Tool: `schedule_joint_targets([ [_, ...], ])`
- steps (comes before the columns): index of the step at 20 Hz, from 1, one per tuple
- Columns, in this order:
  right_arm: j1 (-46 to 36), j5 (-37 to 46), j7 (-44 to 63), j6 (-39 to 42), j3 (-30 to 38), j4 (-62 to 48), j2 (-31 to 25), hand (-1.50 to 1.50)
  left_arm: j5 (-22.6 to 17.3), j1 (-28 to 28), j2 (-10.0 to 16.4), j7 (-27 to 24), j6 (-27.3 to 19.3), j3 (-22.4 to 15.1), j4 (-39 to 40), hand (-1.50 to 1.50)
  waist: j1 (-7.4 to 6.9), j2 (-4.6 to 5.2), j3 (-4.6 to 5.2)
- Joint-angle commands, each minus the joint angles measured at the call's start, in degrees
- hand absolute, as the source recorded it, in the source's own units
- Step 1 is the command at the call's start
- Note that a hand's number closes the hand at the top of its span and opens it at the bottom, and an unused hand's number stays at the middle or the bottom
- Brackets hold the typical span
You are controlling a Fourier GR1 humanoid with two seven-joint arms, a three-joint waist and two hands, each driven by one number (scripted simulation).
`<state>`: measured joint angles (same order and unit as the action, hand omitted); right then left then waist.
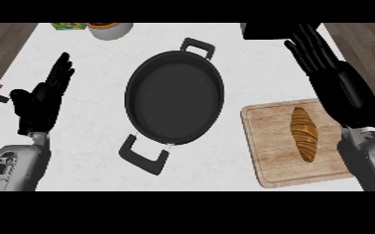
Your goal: Pick the croissant from the cutting board and place it in the pot
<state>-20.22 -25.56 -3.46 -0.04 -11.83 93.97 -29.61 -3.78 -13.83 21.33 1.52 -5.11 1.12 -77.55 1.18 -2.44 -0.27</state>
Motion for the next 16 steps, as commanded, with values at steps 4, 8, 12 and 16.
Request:
schedule_joint_targets([
  [4,7.10,8.94,3.57,-13.94,3.77,-5.95,-0.78,1.50,5.02,4.97,3.66,2.23,-3.00,0.79,1.02,0.00,-1.04,2.38,0.25],
  [8,10.18,21.73,5.82,-29.27,11.26,-12.64,-9.74,1.50,4.05,8.56,3.81,7.07,-4.12,2.68,4.96,0.00,3.12,2.44,0.78],
  [12,13.97,32.47,4.07,-47.51,7.72,-10.48,-1.10,-1.50,3.82,8.33,4.06,11.76,-3.71,2.18,3.90,0.00,0.59,1.93,0.38],
  [16,18.23,45.98,12.85,-56.49,0.67,-6.79,0.50,-1.50,5.03,8.31,3.89,16.59,-3.95,0.38,-0.07,0.00,-0.78,1.92,0.44],
])
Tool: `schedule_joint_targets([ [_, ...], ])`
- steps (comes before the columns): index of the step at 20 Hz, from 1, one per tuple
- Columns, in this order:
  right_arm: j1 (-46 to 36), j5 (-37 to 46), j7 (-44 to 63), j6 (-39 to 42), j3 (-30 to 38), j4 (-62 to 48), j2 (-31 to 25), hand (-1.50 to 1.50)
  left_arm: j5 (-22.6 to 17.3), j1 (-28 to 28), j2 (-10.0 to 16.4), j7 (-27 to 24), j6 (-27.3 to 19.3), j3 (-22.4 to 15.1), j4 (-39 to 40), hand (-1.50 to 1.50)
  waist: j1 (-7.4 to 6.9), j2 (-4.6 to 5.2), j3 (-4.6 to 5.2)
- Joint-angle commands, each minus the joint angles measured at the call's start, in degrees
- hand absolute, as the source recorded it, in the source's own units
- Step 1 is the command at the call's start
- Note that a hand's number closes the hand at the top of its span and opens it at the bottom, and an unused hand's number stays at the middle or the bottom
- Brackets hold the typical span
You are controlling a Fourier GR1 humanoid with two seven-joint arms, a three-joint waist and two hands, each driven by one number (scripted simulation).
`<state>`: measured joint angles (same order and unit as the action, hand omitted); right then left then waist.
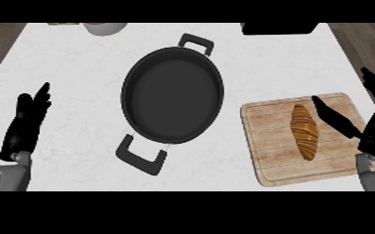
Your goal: Pick the croissant from the cutting board and place it in the pot
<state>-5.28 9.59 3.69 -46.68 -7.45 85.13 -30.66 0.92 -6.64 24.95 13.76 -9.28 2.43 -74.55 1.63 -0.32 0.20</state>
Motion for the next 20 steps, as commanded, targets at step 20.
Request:
schedule_joint_targets([
  [20,-2.26,16.31,73.27,43.86,-14.87,28.20,-9.12,-1.50,1.74,1.03,-0.99,6.26,-0.52,-1.63,-4.92,0.00,-2.19,0.15,0.06],
])
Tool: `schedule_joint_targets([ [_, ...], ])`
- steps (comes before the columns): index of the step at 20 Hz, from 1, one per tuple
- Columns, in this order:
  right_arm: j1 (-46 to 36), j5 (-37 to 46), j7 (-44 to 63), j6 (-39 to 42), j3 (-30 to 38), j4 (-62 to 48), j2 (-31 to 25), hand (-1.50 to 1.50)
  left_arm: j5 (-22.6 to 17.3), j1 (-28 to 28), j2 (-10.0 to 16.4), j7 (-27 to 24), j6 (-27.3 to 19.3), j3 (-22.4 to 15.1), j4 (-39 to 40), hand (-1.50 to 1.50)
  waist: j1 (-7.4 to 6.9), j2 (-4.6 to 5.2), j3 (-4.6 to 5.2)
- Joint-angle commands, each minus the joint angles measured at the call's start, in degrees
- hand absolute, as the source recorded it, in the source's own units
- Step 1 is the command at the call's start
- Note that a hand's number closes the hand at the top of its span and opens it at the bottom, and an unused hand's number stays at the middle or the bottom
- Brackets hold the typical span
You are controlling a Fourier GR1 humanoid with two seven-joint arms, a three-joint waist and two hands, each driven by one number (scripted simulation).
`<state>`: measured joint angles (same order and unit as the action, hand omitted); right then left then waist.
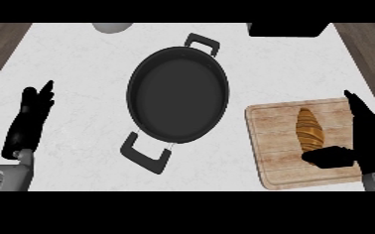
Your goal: Pick the croissant from the cutting board and place it in the pot
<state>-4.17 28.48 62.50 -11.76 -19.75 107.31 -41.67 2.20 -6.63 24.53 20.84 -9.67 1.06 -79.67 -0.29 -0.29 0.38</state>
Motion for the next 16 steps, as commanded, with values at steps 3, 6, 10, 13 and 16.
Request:
schedule_joint_targets([
  [3,-5.84,-6.05,18.04,13.20,0.18,5.57,0.52,-1.50,0.12,2.12,-0.36,-0.89,0.45,0.18,-0.95,0.00,-0.31,0.15,-0.22],
  [6,-6.03,-4.30,21.61,13.20,-1.74,5.75,2.54,-1.50,-0.77,-0.98,0.55,2.20,1.44,1.15,-0.86,0.00,0.14,0.20,-0.23],
  [10,-5.64,-2.87,19.29,11.41,-0.31,0.39,5.17,-1.50,1.55,2.81,-1.03,0.37,-0.28,-0.39,-3.12,0.00,-0.19,0.21,-0.31],
  [13,-7.70,-3.20,20.46,13.66,0.89,0.48,6.50,-1.50,1.08,1.55,-0.85,-0.71,0.24,1.03,-0.91,0.00,0.08,0.27,-0.29],
  [16,-5.18,-1.41,14.95,11.93,0.63,-5.29,7.97,-1.50,2.20,-0.99,-1.88,2.65,-0.58,-0.10,-1.74,0.00,0.25,0.33,-0.36],
])
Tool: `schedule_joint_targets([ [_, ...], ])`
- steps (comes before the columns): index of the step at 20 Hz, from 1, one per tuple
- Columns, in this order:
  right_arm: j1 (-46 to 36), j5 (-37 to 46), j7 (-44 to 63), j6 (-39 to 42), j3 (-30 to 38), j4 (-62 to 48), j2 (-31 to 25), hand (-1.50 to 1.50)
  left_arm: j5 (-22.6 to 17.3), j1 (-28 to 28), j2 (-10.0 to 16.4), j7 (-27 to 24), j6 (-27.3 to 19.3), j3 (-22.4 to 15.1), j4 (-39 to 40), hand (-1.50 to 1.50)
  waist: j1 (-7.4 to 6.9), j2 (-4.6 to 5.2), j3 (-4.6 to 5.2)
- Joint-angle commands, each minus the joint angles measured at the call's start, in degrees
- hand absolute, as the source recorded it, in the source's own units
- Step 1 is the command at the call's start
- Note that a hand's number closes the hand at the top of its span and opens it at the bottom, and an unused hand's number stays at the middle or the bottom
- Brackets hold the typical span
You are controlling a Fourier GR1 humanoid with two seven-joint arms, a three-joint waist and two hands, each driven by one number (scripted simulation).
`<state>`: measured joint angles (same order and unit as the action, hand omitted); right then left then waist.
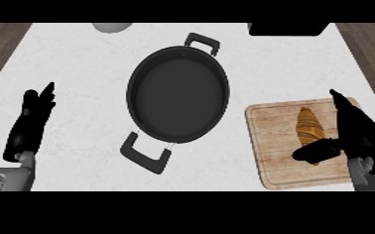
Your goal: Pick the croissant from the cutting board and place it in the pot
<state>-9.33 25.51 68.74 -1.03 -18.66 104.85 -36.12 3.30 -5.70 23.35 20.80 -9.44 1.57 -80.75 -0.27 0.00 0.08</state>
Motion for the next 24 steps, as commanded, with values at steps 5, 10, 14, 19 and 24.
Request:
schedule_joint_targets([
  [5,-1.92,3.19,4.34,2.18,2.01,-8.77,4.93,-1.50,1.16,0.20,-0.82,-0.28,0.78,0.12,0.12,0.00,-0.14,0.06,-0.08],
  [10,-0.48,8.52,3.88,2.85,1.43,-7.74,8.54,-1.50,2.72,-1.26,-3.33,0.16,-0.61,0.18,1.47,0.00,0.23,0.02,-0.06],
  [14,-0.59,11.02,3.67,3.50,2.09,-10.17,10.47,-1.50,1.57,-1.60,-1.86,1.58,1.07,2.30,0.66,0.00,0.23,0.00,-0.06],
  [19,-1.74,9.00,3.22,6.89,5.91,-12.66,11.92,-1.50,3.56,2.06,-3.19,2.12,0.15,1.03,-3.37,0.00,0.12,-0.07,-0.07],
  [24,-3.78,9.19,1.20,8.48,8.95,-15.71,14.02,-1.50,2.28,-1.14,-1.19,4.91,3.64,3.35,-3.61,0.00,0.14,-0.04,-0.08],
])
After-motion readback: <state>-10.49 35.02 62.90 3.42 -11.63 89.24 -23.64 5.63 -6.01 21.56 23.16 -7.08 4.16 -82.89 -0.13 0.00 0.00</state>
